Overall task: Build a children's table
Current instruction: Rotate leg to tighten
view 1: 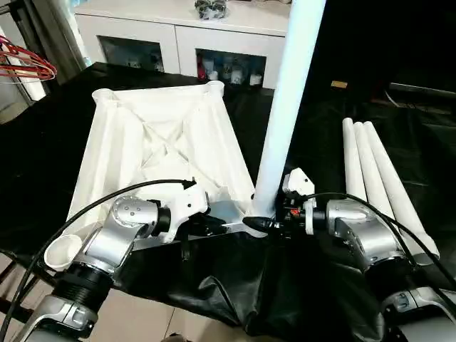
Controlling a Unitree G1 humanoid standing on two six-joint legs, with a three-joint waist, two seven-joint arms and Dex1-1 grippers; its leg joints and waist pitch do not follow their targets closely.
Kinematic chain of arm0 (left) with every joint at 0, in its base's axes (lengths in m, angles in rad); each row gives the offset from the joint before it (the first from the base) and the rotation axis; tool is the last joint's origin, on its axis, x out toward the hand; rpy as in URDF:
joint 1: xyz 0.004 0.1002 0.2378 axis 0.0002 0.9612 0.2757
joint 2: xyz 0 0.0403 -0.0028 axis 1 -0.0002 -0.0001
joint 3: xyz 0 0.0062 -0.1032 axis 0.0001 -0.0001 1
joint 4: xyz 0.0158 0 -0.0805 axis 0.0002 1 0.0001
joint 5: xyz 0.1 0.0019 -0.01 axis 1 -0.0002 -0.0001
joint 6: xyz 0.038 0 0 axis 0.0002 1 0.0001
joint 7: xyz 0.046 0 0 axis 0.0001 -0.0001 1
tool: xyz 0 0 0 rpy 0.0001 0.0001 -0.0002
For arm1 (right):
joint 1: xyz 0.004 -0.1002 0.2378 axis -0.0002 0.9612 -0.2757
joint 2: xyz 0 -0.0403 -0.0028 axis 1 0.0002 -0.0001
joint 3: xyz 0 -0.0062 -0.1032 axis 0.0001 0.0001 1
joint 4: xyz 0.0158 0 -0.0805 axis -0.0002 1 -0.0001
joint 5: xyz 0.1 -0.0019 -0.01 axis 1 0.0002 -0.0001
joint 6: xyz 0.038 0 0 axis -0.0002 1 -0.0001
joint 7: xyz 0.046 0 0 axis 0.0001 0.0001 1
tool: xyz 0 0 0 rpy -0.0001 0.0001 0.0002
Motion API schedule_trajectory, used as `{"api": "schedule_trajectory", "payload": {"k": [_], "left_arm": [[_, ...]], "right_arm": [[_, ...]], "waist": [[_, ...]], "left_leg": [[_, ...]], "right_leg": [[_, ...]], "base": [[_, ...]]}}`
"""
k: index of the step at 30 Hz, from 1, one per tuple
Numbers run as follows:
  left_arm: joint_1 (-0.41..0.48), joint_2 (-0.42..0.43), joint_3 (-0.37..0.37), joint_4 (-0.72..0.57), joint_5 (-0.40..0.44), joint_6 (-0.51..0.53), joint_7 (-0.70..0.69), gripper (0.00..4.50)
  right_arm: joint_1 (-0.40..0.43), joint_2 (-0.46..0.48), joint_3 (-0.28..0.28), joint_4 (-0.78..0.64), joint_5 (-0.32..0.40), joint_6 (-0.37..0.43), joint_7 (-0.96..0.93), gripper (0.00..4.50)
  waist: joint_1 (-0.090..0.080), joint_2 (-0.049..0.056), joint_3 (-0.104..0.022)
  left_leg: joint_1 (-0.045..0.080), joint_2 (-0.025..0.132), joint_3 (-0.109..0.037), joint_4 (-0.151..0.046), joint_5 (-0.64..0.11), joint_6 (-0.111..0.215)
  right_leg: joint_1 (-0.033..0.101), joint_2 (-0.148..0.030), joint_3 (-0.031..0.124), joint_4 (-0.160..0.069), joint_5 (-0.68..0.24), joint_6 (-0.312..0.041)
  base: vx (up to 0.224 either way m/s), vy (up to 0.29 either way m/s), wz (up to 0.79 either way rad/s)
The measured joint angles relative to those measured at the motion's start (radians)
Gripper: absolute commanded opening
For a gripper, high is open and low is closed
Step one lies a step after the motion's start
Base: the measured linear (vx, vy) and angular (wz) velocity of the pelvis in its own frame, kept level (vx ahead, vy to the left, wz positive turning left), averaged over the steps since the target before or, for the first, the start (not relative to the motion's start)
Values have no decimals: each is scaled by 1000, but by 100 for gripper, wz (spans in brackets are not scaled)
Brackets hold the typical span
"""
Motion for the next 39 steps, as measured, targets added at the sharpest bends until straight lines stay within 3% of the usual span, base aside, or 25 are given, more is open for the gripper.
{"api": "schedule_trajectory", "payload": {"k": [7, 14, 20, 21, 22, 24, 27, 30, 35, 39], "left_arm": [[-2, -16, -2, 6, 10, 3, 34, 0], [-98, -152, 4, 138, 85, 68, 282, 0], [-131, -214, 10, 182, 115, 102, 384, 0], [-131, -214, 10, 182, 115, 102, 385, 0], [-132, -214, 10, 182, 115, 102, 385, 0], [-132, -213, 10, 182, 115, 101, 374, 0], [-129, -194, 10, 173, 113, 94, 342, 0], [-113, -171, 7, 146, 101, 80, 295, 0], [-87, -125, 4, 106, 72, 64, 217, 0], [-57, -84, 3, 62, 40, 62, 132, 0]], "right_arm": [[9, 23, -1, -4, -12, -7, -60, 283], [-31, 187, -92, 119, -75, -50, -545, 277], [-74, 277, -129, 201, -105, -86, -795, 277], [-74, 282, -129, 206, -110, -95, -803, 312], [-74, 282, -129, 212, -110, -103, -804, 346], [-76, 283, -130, 222, -111, -114, -793, 346], [-76, 272, -124, 222, -114, -123, -743, 389], [-80, 236, -80, 222, -132, -149, -669, 412], [-78, 183, -51, 214, -127, -183, -520, 412], [-42, 110, -39, 146, -86, -154, -311, 412]], "waist": [[-1, -1, 0], [-8, -2, -2], [-12, -2, -2], [-12, -2, -2], [-12, -1, -2], [-12, -1, -2], [-17, -1, -2], [-21, 1, -2], [-25, 2, -1], [-19, 2, -1]], "left_leg": [[1, 0, 0, 0, 0, 0], [9, 0, 0, 1, 0, -1], [11, 0, 0, 1, 0, -1], [11, 0, 0, 0, 0, -1], [11, 0, 0, 0, 0, -1], [11, 0, 0, 0, 0, -1], [11, 0, 0, 0, 0, -1], [10, 0, 0, -1, 0, -1], [8, 0, 0, -1, 0, -1], [5, 0, 0, -1, 0, 0]], "right_leg": [[1, 0, 0, 0, 0, 0], [7, 0, 1, 1, 2, 3], [9, 0, 1, 0, 1, 5], [10, 0, 1, 0, 1, 5], [10, 0, 1, 0, 1, 4], [10, 0, 1, 0, 2, 2], [9, 0, 1, 0, 3, 1], [8, 0, 1, 0, 3, 1], [6, 0, 1, -1, 1, 2], [5, 0, 1, -2, 1, 2]], "base": [[0, 0, 0], [0, 0, 0], [0, 0, 0], [0, 0, 0], [0, 0, 0], [0, 0, 0], [0, 0, 0], [0, 0, 0], [0, 0, 0], [0, 0, 0]]}}
